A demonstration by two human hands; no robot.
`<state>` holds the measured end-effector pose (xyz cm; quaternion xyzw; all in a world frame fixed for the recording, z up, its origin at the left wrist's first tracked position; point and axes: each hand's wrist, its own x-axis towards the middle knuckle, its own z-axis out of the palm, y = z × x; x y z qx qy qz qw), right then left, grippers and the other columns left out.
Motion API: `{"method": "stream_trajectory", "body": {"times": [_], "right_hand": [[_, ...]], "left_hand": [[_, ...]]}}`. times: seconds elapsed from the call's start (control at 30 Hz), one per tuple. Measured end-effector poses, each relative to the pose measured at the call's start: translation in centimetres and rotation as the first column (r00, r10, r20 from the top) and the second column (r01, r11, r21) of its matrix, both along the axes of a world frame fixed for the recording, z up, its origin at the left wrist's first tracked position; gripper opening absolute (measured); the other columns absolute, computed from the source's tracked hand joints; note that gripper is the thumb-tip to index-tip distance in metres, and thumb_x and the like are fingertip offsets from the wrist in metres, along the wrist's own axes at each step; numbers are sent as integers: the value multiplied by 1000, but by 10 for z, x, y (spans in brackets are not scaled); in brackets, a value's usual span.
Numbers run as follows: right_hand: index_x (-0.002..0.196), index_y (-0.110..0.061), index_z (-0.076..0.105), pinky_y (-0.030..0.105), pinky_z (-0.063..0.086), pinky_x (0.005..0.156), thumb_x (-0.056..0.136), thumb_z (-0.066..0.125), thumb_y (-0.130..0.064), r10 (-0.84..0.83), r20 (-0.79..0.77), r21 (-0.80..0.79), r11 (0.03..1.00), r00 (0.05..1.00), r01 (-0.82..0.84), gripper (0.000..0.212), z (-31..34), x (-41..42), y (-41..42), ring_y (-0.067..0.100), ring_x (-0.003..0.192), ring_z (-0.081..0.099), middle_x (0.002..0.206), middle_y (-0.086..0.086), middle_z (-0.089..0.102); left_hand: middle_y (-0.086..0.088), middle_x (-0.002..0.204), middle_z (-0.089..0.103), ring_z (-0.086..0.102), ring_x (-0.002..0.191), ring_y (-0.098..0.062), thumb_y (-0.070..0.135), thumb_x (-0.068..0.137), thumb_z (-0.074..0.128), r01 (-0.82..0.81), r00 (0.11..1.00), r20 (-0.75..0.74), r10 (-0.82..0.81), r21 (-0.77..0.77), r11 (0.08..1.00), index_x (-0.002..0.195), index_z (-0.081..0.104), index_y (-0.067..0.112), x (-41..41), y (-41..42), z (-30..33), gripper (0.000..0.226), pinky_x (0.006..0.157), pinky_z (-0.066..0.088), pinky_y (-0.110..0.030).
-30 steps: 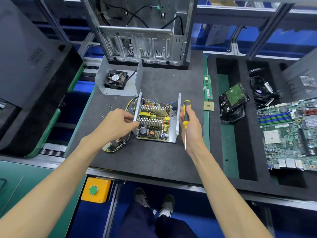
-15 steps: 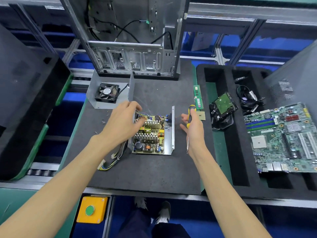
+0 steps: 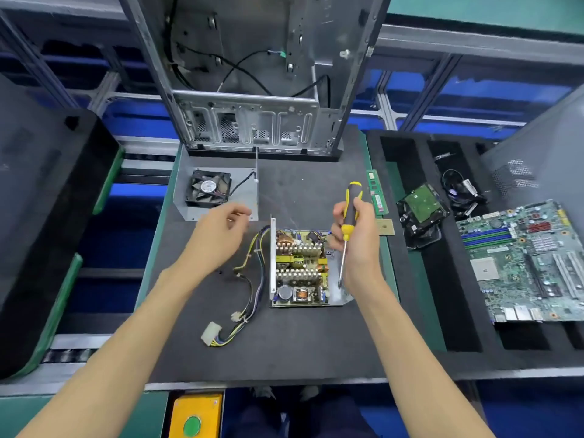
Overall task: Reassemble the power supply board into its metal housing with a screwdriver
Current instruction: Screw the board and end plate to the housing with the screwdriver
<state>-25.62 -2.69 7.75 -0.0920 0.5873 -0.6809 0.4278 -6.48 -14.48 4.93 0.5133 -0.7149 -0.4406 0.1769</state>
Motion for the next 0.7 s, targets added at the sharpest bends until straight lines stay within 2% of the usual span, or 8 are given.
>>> {"method": "stream_trajectory", "body": {"times": [0.13, 0.27, 0.4, 0.6, 0.7], "right_hand": [[69, -21, 60, 21, 19, 39, 109, 42, -38, 92, -43, 90, 992, 995, -88, 47, 3, 22, -16, 11, 44, 20, 59, -3, 28], [85, -15, 58, 21, 19, 38, 108, 46, -33, 132, 2, 109, 985, 991, -132, 31, -6, 38, -31, 10, 43, 25, 56, -5, 39], [89, -12, 59, 21, 22, 37, 107, 48, -31, 165, 29, 73, 983, 986, -167, 28, -18, 46, -41, 10, 44, 29, 59, -3, 43], [86, -14, 65, 21, 26, 36, 104, 52, -33, 188, 31, 69, 979, 982, -190, 29, -25, 46, -48, 11, 44, 30, 65, 1, 40], [85, -15, 67, 21, 27, 36, 103, 53, -34, 200, 26, 70, 977, 979, -202, 30, -25, 43, -49, 11, 44, 30, 66, 2, 42]], "left_hand": [[1, 77, 73, 71, 72, -18, 3, 91, 55, -135, 988, 70, 135, 2, 991, 83, 70, 29, 44, -20, -13, 30, 80, 61, -45], [10, 70, 69, 66, 67, -9, 8, 85, 59, -140, 969, 197, 148, -55, 989, 77, 67, 34, 72, -19, -31, 29, 76, 60, -36], [12, 69, 68, 61, 60, -1, 6, 86, 62, -109, 960, 246, 133, -107, 988, 79, 65, 32, 77, -15, -46, 27, 71, 56, -28], [15, 68, 59, 55, 65, -6, 11, 89, 64, 12, 948, 314, 58, -217, 976, 90, 67, 23, 72, -19, -56, 13, 68, 50, -32], [13, 73, 56, 60, 73, -16, 10, 90, 62, 81, 923, 384, 25, -257, 963, 89, 67, 21, 69, -22, -56, 12, 67, 45, -31]]}}
